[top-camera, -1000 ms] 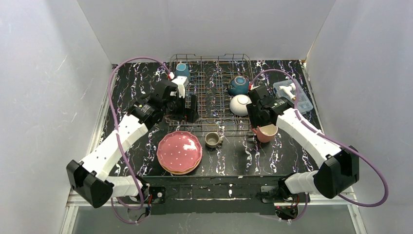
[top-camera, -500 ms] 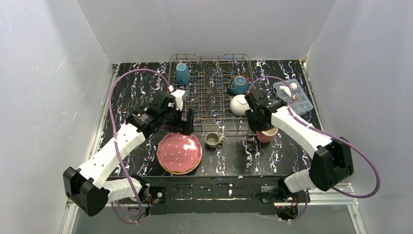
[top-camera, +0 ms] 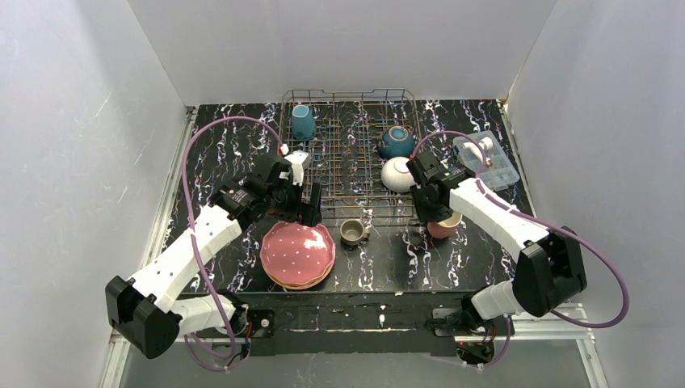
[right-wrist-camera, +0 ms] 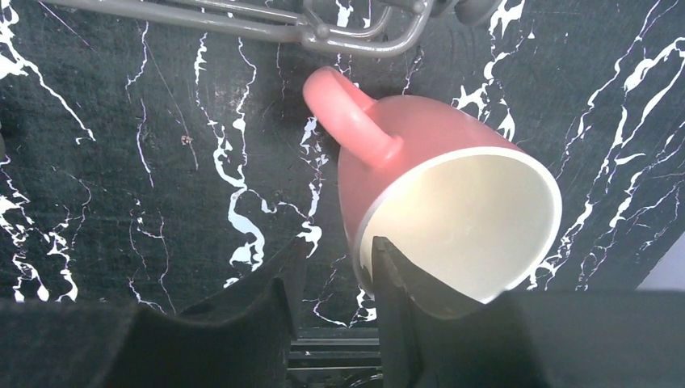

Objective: Load the mixed dishes into the dish rack
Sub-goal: Pick up the cup at the center of the board.

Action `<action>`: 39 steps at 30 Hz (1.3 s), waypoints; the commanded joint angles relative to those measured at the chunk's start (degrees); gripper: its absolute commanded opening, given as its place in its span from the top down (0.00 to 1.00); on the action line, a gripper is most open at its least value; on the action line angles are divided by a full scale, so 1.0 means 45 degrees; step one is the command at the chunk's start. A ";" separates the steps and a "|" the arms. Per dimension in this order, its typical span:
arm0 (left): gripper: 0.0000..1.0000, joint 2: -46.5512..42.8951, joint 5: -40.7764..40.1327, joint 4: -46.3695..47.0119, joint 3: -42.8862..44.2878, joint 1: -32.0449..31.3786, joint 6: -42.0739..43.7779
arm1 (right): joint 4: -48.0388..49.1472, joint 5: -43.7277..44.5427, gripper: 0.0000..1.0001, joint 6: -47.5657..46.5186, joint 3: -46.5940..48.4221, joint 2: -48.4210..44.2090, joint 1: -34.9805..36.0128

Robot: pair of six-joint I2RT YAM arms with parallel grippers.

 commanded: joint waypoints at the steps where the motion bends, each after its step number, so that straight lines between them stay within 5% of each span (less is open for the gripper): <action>1: 0.02 -0.0389 0.0113 -0.0141 -0.0114 -0.0042 0.0090 | 0.0349 -0.0317 0.57 0.0195 -0.0063 0.0068 -0.0044; 14: 0.02 -0.0331 0.0039 -0.0141 -0.0188 -0.0118 0.0050 | 0.0703 -0.0019 0.64 0.0428 -0.0342 0.0295 -0.0044; 26: 0.02 -0.0389 -0.0084 -0.0160 -0.0205 -0.0182 0.0130 | 0.1041 -0.0008 0.99 0.0650 -0.0613 0.0488 -0.0044; 39: 0.02 -0.0730 -0.0126 -0.0142 -0.0198 -0.0208 0.0109 | 0.0847 -0.0829 0.99 0.1003 -0.0141 -0.0936 -0.0044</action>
